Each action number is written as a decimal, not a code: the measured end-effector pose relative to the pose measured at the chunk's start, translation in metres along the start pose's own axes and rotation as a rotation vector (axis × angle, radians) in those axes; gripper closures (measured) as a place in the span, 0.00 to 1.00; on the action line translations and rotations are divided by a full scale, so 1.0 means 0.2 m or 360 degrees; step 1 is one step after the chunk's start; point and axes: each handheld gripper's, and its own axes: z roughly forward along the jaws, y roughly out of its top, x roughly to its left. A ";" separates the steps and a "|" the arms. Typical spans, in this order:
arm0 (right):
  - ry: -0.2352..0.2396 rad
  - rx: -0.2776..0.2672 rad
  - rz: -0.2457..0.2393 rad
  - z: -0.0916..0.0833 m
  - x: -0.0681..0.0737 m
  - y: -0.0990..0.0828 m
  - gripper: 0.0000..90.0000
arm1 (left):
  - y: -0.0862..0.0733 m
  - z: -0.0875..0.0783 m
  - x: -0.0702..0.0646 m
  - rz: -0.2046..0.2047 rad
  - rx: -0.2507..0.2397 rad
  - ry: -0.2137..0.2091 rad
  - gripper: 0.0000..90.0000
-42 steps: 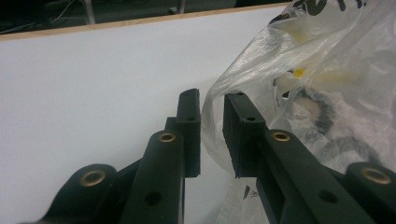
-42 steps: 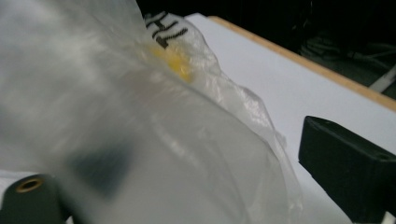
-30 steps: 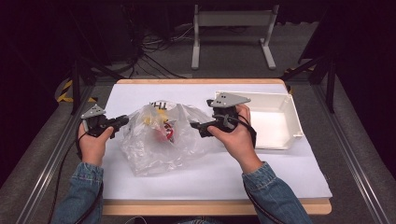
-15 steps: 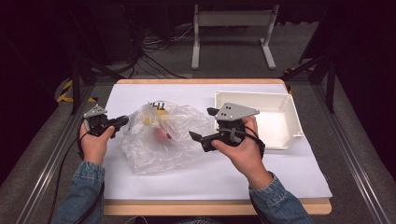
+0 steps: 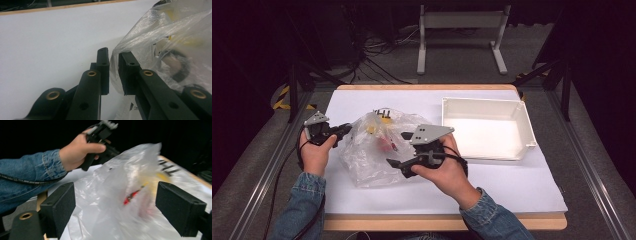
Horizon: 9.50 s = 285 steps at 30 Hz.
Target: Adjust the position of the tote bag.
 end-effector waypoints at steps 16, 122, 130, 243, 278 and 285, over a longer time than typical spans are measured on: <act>0.0220 0.0282 -0.0113 0.35 0.03 -0.11 0.76 | 0.00 0.00 -0.01 0.0005 -0.0008 -0.0022 0.88; -0.0205 0.0310 0.0214 0.34 -0.45 -0.19 0.96 | 0.09 -0.02 -0.43 0.0369 0.0247 -0.0213 0.17; -0.0196 0.0318 0.0214 0.35 -0.44 -0.20 0.95 | 0.05 0.04 -0.42 0.0419 0.0367 -0.0272 0.20; -0.0236 0.0423 0.0223 0.29 -0.27 -0.19 0.91 | 0.03 -0.02 -0.17 0.0208 0.0116 -0.0268 0.42; -0.0379 0.0517 0.0316 0.34 -0.34 -0.38 0.32 | 0.05 -0.08 -0.14 0.0184 0.0044 -0.0313 0.29; -0.0325 0.0378 0.0272 0.30 -0.32 -0.30 0.28 | 0.08 -0.13 -0.17 0.0211 -0.0006 -0.0354 0.25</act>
